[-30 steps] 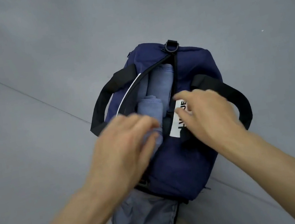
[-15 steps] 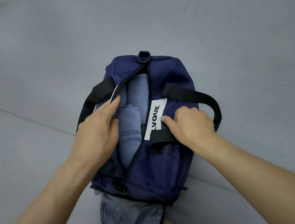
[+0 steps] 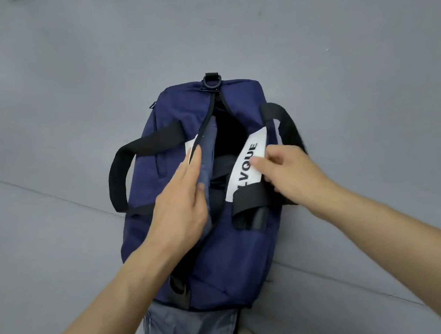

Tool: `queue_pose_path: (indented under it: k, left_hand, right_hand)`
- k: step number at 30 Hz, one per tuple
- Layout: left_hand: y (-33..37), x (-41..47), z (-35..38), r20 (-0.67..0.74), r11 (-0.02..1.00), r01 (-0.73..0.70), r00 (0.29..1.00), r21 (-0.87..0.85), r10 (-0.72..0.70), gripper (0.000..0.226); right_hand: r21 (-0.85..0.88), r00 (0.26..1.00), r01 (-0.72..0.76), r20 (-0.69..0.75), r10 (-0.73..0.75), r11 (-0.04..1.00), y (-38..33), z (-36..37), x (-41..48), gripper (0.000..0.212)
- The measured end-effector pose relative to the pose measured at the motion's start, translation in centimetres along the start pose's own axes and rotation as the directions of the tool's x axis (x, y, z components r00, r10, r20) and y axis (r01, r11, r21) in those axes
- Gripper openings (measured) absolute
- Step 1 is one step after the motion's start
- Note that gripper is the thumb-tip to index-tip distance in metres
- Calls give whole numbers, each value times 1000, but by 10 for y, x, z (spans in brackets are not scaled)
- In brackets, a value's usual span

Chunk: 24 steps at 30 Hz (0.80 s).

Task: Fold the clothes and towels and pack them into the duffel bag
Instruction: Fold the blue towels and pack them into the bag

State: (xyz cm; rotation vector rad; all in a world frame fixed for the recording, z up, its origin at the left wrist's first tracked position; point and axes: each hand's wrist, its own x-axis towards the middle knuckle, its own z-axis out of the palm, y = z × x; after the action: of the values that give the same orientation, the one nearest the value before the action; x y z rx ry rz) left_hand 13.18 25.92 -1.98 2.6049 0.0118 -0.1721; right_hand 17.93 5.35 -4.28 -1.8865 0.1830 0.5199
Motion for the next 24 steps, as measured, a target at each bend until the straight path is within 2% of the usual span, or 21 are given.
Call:
queue_pose_path:
  k: [3, 7, 13, 16, 17, 19, 21, 24]
  left_hand:
    - [18, 3, 0, 12, 999, 18, 1000, -38, -18, 67]
    - [55, 5, 11, 69, 996, -14, 997, -83, 20, 68]
    - [131, 18, 51, 171, 973, -90, 977, -211, 127, 73]
    - [171, 19, 63, 191, 957, -156, 960, -243, 205, 77]
    - [184, 19, 65, 157, 959, -208, 958, -193, 240, 76]
    - [210, 20, 69, 72, 942, -334, 941, 43, 331, 75]
    - [234, 20, 72, 69, 899, -374, 927, 228, 368, 74]
    - [264, 17, 75, 90, 866, -398, 916, 302, 390, 74]
  right_hand:
    - [104, 997, -10, 73, 3, 995, 2, -48, -18, 44]
    - [181, 997, -35, 77, 22, 983, 13, -104, -48, 32]
    - [319, 988, -76, -105, 115, 945, 44, -191, -90, 26]
    - [330, 972, -79, -186, 147, 941, 57, -245, -112, 24]
    - [331, 967, -78, -204, 152, 941, 60, -261, -120, 23]
    - [334, 960, -69, -234, 154, 940, 66, -292, -134, 24]
    - [358, 953, -67, -252, 166, 931, 74, -313, -145, 26]
    - [390, 941, -92, -266, 208, 916, 87, -326, -149, 28]
